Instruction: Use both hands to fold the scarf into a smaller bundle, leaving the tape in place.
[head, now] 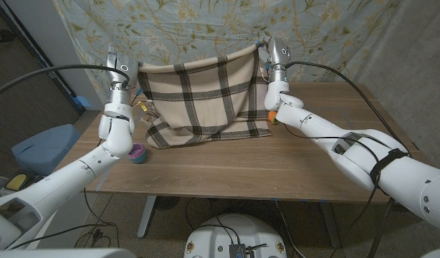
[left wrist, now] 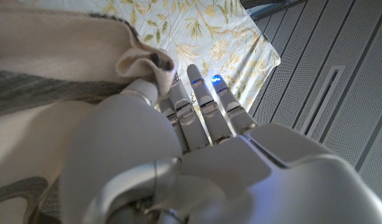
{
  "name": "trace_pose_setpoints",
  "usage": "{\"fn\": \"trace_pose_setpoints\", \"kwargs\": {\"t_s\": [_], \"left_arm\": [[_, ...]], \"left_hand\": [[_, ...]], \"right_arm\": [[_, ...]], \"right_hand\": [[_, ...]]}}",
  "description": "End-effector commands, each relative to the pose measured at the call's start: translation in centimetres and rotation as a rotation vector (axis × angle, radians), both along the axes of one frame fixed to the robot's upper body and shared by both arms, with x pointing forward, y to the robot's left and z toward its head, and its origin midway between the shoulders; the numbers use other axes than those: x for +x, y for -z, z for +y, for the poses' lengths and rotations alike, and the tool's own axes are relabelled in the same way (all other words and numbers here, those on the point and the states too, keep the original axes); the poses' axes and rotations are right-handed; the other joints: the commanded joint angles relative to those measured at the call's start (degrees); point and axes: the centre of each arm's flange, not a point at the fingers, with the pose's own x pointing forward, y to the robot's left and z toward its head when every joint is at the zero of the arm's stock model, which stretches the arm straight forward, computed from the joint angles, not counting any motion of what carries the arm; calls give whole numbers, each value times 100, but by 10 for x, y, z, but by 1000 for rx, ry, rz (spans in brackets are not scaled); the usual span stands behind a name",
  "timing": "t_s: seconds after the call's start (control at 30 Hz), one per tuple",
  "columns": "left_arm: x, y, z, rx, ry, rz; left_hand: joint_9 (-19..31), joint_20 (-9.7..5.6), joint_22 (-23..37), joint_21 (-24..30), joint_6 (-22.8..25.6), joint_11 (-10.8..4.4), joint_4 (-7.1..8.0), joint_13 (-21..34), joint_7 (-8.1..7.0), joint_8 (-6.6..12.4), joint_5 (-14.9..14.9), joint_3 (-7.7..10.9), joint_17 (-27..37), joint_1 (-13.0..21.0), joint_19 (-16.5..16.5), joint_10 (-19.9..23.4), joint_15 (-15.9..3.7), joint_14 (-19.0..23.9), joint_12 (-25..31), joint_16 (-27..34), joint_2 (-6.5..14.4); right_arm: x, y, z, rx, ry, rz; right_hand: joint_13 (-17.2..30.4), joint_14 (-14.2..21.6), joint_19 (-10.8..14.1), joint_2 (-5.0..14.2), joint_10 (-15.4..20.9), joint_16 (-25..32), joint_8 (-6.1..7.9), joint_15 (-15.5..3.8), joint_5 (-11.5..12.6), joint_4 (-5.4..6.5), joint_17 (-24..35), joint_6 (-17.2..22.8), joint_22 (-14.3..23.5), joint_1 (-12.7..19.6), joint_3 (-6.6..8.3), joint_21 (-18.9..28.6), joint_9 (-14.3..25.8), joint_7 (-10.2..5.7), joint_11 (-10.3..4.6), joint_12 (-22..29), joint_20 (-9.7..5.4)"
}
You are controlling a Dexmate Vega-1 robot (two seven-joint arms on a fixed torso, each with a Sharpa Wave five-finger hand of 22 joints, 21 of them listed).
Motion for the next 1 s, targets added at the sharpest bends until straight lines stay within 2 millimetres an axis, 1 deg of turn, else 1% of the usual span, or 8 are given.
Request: {"fn": "trace_pose_setpoints", "kwargs": {"t_s": [0.03, 0.2, 0.53, 0.63, 0.7, 0.83, 0.97, 1.0], "left_arm": [[23, -6, 11, 28, -129, 46], [33, -4, 16, 19, -162, 74], [52, 4, 22, 26, -216, 140], [58, 6, 22, 29, -241, 164], [63, 7, 23, 26, -260, 180], [70, 8, 23, 18, -295, 208], [76, 9, 24, 8, -323, 229], [77, 9, 25, 10, -329, 235]], "left_hand": [[24, -120, 21, 106, 686, -233, -138, -94, -329, 151, -158, -98, 37, 210, 56, 391, -884, 109, -43, 73, 81], [-50, -157, 17, 141, 724, -238, -223, -166, -301, 81, -260, -153, 39, 270, 70, 443, -888, 145, -76, 95, 81], [-129, -181, 13, 172, 750, -236, -283, -243, -297, -2, -375, -212, 40, 313, 64, 485, -893, 168, -116, 110, 93], [-149, -194, 12, 182, 745, -235, -298, -263, -300, -28, -406, -225, 37, 324, 67, 504, -891, 166, -124, 108, 92], [-171, -209, 10, 189, 756, -237, -320, -285, -327, -52, -436, -226, 28, 346, 61, 524, -897, 155, -133, 97, 96], [-254, -192, 2, 207, 665, -249, -349, -380, -543, -198, -520, -249, -7, 357, 2, 515, -893, 61, -215, 31, 106], [-298, -173, -3, 218, 578, -243, -371, -433, -629, -299, -545, -272, -18, 366, -41, 428, -891, 13, -295, 2, 91], [-303, -177, -4, 221, 562, -243, -374, -441, -624, -315, -546, -271, -20, 370, -43, 413, -893, 3, -308, -5, 92]], "right_arm": [[22, -14, 12, -56, 50, 63], [31, -17, 20, -102, 57, 152], [46, -16, 26, -150, 55, 329], [50, -15, 28, -162, 48, 372], [51, -16, 30, -178, 49, 398], [51, -15, 33, -192, 47, 408], [52, -16, 35, -206, 49, 423], [53, -16, 35, -208, 48, 432]], "right_hand": [[-3, 56, -6, -11, -2, -28, -14, -651, 26, 29, 33, 9, -5, -4, 15, 35, 5, -2, 9, -6, 11], [-24, 64, -2, -15, -7, -34, -28, -651, 17, 32, 41, -3, -6, -12, 13, 50, -1, -10, 7, -21, 14], [-43, 65, -6, -14, -9, -62, -48, -661, 5, 28, 48, -5, -9, -12, 22, 75, -12, -27, -9, -34, 13], [-51, 62, -4, -17, -36, -69, -64, -661, 0, 25, 53, -30, -10, -11, 22, 85, -15, -61, -4, -50, 14], [-54, 56, -6, -15, -87, -84, -104, -655, -7, 29, 56, -105, -10, -17, 25, 97, -22, -68, -9, -73, 16], [-124, -135, -55, 7, -307, -266, -233, -644, -29, 47, 3, -303, -13, -37, 71, 128, -50, -78, -18, -205, 43], [-178, -235, -99, -17, -459, -409, -314, -636, -54, 76, -64, -401, -18, -95, 88, 147, -70, -95, -7, -299, 51], [-200, -266, -118, -37, -509, -458, -372, -628, -63, 85, -87, -496, -21, -124, 85, 156, -79, -95, -8, -333, 58]]}}
